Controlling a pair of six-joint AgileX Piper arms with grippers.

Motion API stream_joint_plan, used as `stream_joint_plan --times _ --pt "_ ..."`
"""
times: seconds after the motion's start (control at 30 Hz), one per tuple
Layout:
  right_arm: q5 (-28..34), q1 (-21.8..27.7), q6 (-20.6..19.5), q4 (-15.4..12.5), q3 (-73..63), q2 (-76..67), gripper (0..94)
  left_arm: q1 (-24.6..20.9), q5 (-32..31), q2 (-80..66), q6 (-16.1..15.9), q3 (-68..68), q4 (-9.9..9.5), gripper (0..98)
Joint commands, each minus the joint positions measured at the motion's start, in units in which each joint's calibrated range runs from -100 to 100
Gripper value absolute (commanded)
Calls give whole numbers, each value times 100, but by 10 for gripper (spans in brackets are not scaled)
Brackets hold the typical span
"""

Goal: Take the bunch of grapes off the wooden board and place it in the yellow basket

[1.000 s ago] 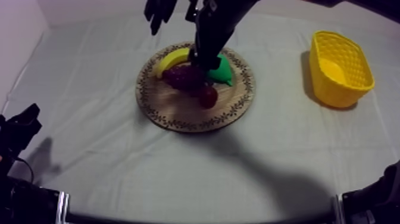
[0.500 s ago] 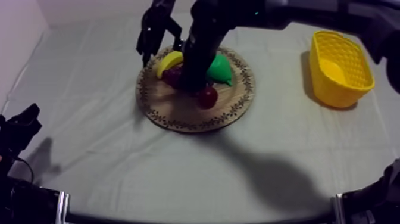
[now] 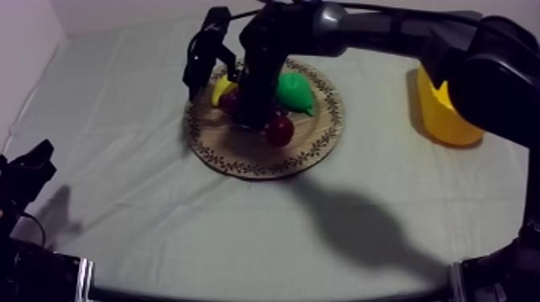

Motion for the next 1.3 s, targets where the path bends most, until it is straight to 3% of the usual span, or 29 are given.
stream_joint_plan --times 0.0,0.57,0.67,0.97,1.27 --pt "-10 9 19 -34 -65 94 904 -1 -1 0 1 2 0 0" --pt "-1 48 -94 19 -646 651 844 -1 -1 0 1 2 0 0" --pt "-50 59 -101 21 -659 678 784 -1 -1 0 1 2 0 0" --pt "-123 60 -90 50 -630 726 442 -1 -1 0 1 2 0 0" --pt "-318 53 -149 92 -440 657 390 -1 -1 0 1 2 0 0"
